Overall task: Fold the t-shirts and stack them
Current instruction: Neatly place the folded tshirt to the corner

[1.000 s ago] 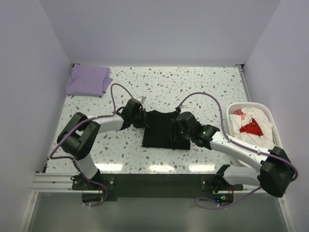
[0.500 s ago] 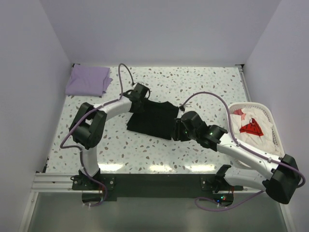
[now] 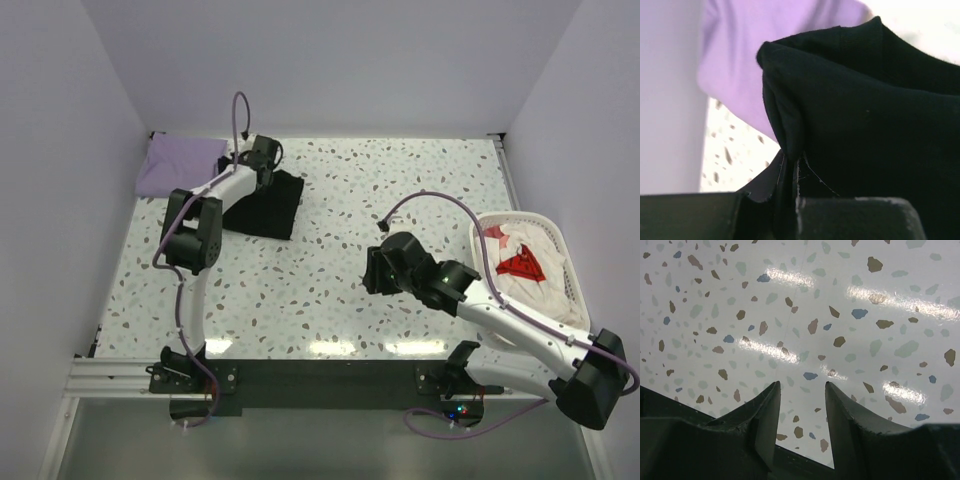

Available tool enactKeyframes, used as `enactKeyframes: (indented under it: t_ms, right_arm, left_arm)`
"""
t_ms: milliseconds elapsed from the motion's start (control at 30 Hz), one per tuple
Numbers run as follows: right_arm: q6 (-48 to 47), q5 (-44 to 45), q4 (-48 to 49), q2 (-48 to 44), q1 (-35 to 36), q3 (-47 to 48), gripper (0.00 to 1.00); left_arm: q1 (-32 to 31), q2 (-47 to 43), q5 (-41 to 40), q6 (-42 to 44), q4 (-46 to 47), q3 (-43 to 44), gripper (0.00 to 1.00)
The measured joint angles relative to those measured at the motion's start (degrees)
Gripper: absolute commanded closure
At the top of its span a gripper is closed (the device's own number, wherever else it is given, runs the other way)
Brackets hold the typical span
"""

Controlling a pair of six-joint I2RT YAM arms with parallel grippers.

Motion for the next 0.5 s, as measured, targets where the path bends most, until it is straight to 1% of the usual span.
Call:
enactKeyframes:
  t_ms: [167,300,500]
  right_arm:
    - [-0.37,0.04,-0.5,0.04,0.0,0.24,0.56]
    - [-1.05,0.37,-0.92,1.25,0.0,1.62,0.56]
    - [-1.86,1.31,-0.74,4.85,0.0,3.91,0.56]
  left_arm:
    - [2.69,2.23,-3.54,9.49,5.22,5.38,1.0]
    - [3.43,2.78,-4.15,14.8,8.68,8.63,1.0]
    - [4.57,5.81,-4.55,21.11,12.26,16.7,1.0]
